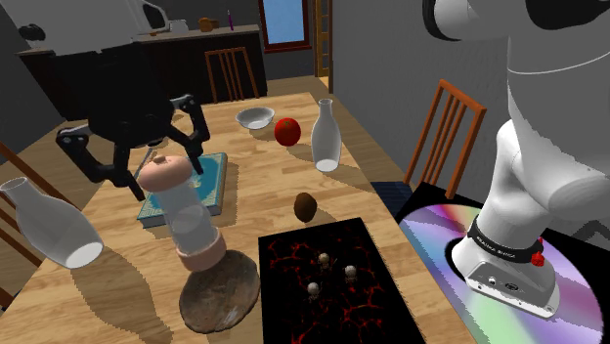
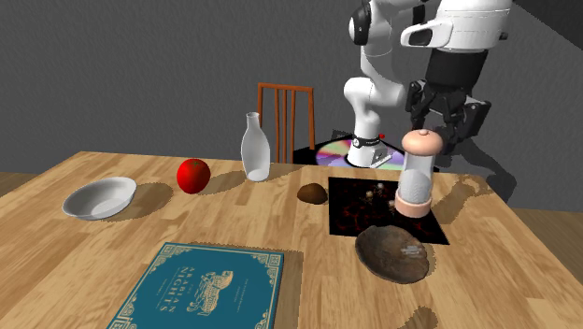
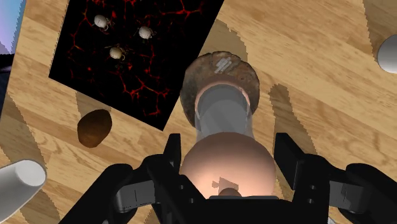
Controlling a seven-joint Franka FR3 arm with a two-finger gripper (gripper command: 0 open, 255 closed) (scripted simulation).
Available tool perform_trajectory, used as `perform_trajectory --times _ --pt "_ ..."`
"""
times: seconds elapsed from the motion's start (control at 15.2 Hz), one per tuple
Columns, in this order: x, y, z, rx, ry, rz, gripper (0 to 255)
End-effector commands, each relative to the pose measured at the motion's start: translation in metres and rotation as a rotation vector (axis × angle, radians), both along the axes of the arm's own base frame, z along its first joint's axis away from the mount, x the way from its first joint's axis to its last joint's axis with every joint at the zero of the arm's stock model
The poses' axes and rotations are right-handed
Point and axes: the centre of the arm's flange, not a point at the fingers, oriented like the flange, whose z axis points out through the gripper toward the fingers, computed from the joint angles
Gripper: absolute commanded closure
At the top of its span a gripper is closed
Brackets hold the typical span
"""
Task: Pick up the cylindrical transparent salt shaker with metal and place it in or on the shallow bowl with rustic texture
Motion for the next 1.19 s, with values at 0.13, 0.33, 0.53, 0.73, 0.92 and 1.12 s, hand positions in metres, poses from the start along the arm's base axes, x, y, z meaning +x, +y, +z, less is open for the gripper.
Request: perform_trajectory --times 0.13,0.33,0.53,0.73,0.92,1.12 --pt "0.0 0.0 -0.02 0.0 0.0 0.0 255" --pt "0.0 0.0 -0.036 0.0 0.0 0.0 255" --pt "0.0 0.0 -0.052 0.0 0.0 0.0 255" --pt "0.0 0.0 -0.068 0.0 0.0 0.0 255" --pt "0.0 0.0 -0.083 0.0 0.0 0.0 255" --pt "0.0 0.0 -0.099 0.0 0.0 0.0 255"
